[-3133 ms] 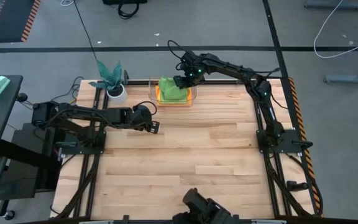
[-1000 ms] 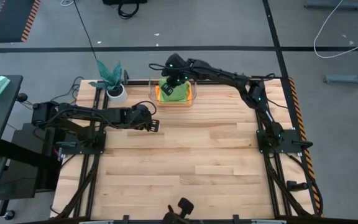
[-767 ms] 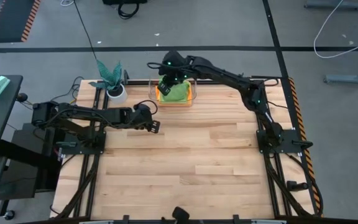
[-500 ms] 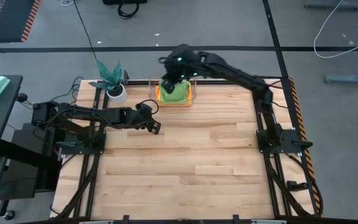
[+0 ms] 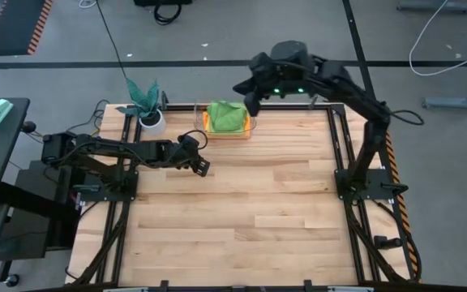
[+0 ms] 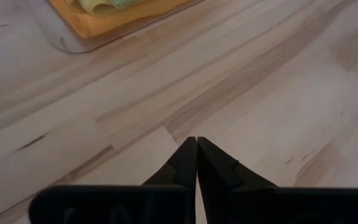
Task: Fold microfiber towels
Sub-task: Return to Home Position
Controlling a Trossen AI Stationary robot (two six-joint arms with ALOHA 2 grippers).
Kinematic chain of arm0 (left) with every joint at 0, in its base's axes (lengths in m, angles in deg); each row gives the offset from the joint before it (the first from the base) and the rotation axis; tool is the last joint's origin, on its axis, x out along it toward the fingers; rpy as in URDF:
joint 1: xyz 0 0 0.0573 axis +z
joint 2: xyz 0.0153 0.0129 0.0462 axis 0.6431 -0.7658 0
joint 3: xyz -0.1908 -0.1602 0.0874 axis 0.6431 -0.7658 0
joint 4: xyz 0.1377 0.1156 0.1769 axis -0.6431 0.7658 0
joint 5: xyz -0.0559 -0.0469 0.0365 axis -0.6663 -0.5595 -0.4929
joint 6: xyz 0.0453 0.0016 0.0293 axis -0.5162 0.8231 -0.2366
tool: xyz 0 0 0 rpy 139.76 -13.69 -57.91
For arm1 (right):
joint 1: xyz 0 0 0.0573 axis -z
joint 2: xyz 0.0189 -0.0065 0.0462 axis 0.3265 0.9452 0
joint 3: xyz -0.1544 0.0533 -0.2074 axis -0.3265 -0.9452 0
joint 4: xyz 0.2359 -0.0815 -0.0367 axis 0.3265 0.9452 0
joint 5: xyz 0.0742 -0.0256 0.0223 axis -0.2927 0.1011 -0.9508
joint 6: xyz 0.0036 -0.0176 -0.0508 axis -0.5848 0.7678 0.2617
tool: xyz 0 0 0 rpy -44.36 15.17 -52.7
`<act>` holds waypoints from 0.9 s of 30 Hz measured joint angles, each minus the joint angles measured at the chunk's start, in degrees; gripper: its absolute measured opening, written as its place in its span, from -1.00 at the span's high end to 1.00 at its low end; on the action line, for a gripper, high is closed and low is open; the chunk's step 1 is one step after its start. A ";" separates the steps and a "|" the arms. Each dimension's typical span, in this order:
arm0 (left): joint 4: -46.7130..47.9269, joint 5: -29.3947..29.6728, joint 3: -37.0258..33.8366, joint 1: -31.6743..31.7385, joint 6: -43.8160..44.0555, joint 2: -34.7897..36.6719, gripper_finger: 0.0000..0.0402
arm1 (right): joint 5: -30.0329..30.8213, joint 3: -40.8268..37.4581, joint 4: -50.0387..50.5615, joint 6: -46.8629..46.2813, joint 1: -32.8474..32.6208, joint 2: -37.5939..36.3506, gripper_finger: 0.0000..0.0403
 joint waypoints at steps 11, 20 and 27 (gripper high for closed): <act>-0.01 -0.02 0.00 0.00 0.01 0.00 0.86 | 2.40 -0.02 5.51 -2.92 -3.49 -6.59 0.93; -0.48 0.17 0.00 0.00 -1.97 0.00 0.92 | 2.37 -0.02 7.72 -1.20 -5.68 -7.81 0.91; -2.96 0.21 0.00 0.00 -7.33 0.00 0.88 | 2.37 -0.02 9.63 -1.51 -5.66 -7.81 0.91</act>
